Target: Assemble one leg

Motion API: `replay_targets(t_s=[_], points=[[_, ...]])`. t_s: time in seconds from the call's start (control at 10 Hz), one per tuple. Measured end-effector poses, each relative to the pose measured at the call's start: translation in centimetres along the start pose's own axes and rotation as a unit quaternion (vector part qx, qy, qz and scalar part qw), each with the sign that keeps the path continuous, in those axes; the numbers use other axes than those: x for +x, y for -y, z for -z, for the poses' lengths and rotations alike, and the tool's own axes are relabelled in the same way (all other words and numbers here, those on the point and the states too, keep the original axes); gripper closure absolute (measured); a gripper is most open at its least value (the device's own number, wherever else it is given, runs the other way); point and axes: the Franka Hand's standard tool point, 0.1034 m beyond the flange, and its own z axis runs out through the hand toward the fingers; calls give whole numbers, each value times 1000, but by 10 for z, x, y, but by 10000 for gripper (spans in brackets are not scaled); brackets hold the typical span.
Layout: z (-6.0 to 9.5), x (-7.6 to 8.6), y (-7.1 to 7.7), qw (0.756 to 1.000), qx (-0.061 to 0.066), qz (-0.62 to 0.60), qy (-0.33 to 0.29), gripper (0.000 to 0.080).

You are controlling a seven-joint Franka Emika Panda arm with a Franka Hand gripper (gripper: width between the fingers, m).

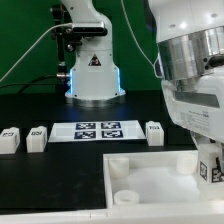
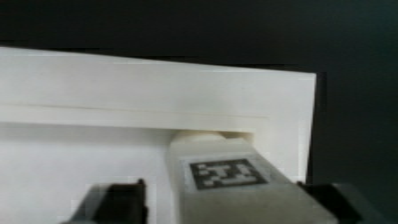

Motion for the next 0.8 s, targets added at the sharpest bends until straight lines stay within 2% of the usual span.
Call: replay_targets(t_s=[0.1,0.2,0.3,0.5,0.7,0.8], points=[[-1,1,-2,998,-5,63,-3,270],[-4,4,-5,988,-13,156,-6,171],[-2,7,-4,971,-21,239,-6,156],[-3,9,-4,948,-22,317,-6,151],[-2,11,-4,904,-25,426,-7,150],[-2,10,-4,868,-32,495,-10,150]])
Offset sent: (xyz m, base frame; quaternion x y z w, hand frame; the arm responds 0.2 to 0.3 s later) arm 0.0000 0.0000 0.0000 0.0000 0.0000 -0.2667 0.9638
